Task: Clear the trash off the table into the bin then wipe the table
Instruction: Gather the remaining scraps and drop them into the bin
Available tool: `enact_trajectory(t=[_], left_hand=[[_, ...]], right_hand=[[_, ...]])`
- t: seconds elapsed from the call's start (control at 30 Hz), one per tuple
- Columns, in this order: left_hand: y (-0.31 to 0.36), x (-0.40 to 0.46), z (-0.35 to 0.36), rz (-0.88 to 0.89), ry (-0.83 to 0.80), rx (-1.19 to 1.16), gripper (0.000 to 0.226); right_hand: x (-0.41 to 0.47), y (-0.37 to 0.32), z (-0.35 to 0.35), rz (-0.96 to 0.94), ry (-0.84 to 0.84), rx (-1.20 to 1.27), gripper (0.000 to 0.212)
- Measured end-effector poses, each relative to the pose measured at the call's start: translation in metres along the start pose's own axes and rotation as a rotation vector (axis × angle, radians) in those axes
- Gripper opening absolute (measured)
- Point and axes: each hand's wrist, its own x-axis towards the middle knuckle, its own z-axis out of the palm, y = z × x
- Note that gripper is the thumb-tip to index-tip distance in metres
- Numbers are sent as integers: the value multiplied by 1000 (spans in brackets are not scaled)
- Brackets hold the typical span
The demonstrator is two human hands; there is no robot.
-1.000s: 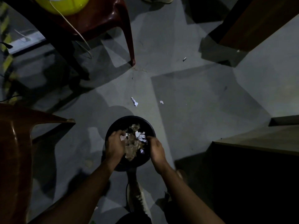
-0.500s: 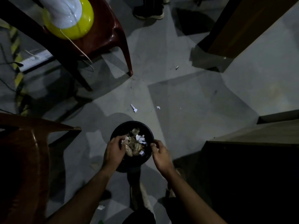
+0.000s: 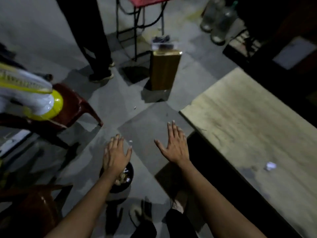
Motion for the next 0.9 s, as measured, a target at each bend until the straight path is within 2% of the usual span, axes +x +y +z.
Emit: enact_trajectory(t=[0.17, 0.3, 0.4, 0.5, 0.6, 0.73, 0.9], left_hand=[[138, 22, -22, 253, 50, 8, 75], [245, 8, -1, 390, 15, -9, 71], [309, -13, 31, 473, -46, -3, 73], [358, -37, 64, 529, -90, -3, 65], [385, -59, 91, 520, -142, 10, 60], [383, -73, 103, 481, -169, 40, 59], [343, -63, 91, 368, -144, 39, 58]], right_hand=[[-35, 108, -99, 161, 211, 9, 99], [-86, 222, -129, 389, 323, 69, 93], [-122, 305, -122, 527, 291, 71, 82], [-145, 372, -103, 623, 198, 66, 69], [-154, 416, -87, 694, 110, 44, 65], [-145, 439, -82, 590, -24, -30, 79], [-123, 428, -84, 379, -124, -3, 54]])
